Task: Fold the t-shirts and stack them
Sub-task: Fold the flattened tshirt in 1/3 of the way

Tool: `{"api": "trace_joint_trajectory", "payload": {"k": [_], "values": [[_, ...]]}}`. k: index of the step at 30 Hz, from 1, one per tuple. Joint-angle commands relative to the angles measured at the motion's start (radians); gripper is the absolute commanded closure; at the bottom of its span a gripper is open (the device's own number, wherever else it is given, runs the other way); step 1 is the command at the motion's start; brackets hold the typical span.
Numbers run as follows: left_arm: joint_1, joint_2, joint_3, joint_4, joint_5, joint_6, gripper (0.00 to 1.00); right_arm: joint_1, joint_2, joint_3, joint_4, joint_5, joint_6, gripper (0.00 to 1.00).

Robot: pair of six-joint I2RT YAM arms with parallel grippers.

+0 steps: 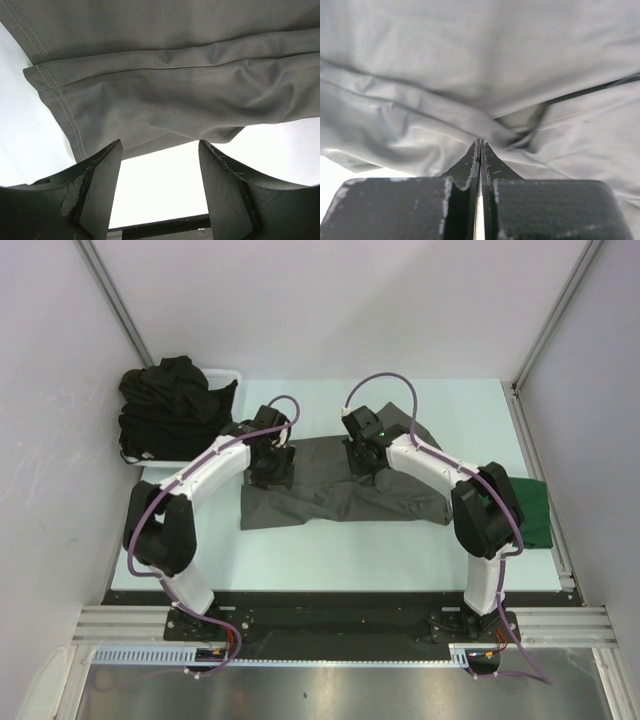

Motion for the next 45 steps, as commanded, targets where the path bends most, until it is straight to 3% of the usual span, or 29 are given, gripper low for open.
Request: {"api": "trace_joint_trajectory", "payload": {"k": [1,11,19,21,26,45], "values": [[0.002,-0.058,0.015,0.026,0.005,0.001,0.32,-0.029,-0.063,0.029,-0.043,0.064,-0.042,1.0],[0.002,-0.12,-0.092,0.031,-0.012,-0.007,0.32,-0.177,-0.134,-0.121,-0.036,0.047,-0.073,1.0],[0.002,-0.144,-0.103,0.02,-0.015,-0.007,0.32,-0.211,-0.105,-0.172,-0.017,0.088,-0.11,1.0],[0.002,-0.149,-0.105,0.017,-0.016,-0.008,0.32,-0.219,-0.091,-0.167,-0.019,0.098,-0.122,0.88],[0.002,-0.15,-0.108,0.014,-0.015,-0.013,0.32,-0.253,-0.072,-0.14,-0.003,0.105,-0.133,0.78],[0.002,-0.189,-0.125,-0.029,-0.024,-0.022,0.32,-0.389,0.139,0.098,0.041,0.023,-0.201,0.72]]}}
